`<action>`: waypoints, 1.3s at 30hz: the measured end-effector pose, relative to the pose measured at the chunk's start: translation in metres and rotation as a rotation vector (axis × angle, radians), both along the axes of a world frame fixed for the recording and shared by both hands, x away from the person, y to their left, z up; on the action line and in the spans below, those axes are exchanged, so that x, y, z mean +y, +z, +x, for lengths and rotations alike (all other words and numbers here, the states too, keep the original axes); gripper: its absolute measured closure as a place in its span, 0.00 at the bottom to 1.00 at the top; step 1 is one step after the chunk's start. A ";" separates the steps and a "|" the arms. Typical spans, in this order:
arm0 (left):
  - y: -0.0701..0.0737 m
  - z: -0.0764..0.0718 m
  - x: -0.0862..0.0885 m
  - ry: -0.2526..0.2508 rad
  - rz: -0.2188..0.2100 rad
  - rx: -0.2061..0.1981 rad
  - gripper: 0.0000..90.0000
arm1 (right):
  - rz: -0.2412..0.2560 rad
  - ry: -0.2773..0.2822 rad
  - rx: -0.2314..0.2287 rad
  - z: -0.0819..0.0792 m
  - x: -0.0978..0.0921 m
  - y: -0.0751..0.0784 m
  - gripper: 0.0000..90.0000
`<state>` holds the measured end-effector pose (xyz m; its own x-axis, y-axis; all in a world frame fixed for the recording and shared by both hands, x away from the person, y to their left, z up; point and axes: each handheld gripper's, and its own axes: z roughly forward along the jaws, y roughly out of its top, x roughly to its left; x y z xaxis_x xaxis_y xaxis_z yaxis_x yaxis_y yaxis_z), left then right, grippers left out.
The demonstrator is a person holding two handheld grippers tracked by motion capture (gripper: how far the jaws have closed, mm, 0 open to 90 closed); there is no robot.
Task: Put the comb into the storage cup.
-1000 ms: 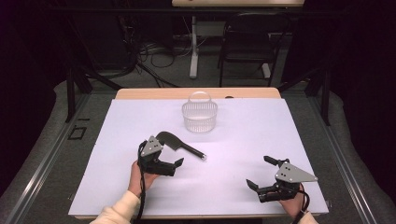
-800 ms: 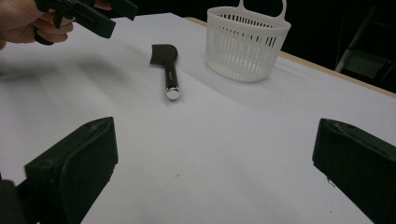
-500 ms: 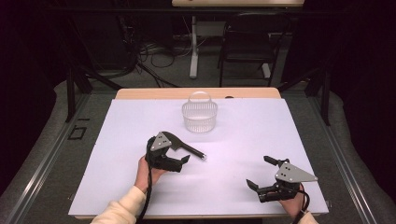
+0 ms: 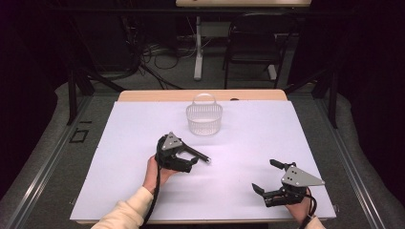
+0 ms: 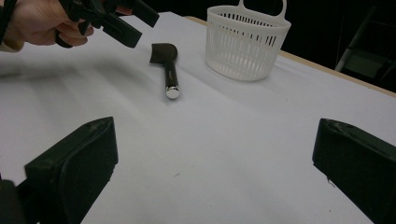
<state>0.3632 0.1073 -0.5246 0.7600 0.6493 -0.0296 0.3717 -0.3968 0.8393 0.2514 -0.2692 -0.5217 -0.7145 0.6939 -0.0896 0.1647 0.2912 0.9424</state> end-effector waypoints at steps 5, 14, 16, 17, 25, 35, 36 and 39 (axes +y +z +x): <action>0.000 0.004 -0.006 -0.006 0.011 -0.007 0.11 | 0.000 -0.001 0.000 0.000 0.000 0.000 0.00; 0.001 0.008 -0.019 -0.033 -0.003 -0.001 0.36 | -0.001 0.001 -0.001 0.000 0.000 0.000 0.00; 0.000 0.010 -0.022 -0.044 -0.008 0.002 0.44 | -0.001 0.002 0.000 0.000 0.000 0.000 0.00; -0.001 0.010 -0.024 -0.043 -0.009 0.008 0.48 | 0.000 0.001 0.000 0.000 0.000 0.000 0.00; -0.009 0.017 -0.034 -0.054 -0.010 0.052 0.86 | -0.002 0.002 -0.001 0.000 0.000 0.000 0.00; -0.016 0.019 -0.049 -0.087 0.003 0.076 1.00 | -0.004 0.004 0.001 0.000 0.000 0.000 0.00; -0.016 0.019 -0.050 -0.092 0.010 0.076 1.00 | -0.005 0.004 0.001 0.000 0.000 0.000 0.00; -0.017 0.019 -0.052 -0.101 0.024 0.080 1.00 | -0.004 0.003 0.001 0.000 0.000 0.000 0.00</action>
<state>0.3820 0.0555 -0.5418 0.8171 0.5711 -0.0787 0.3947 -0.4548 0.7984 0.2510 -0.2695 -0.5219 -0.7166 0.6914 -0.0914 0.1649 0.2953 0.9410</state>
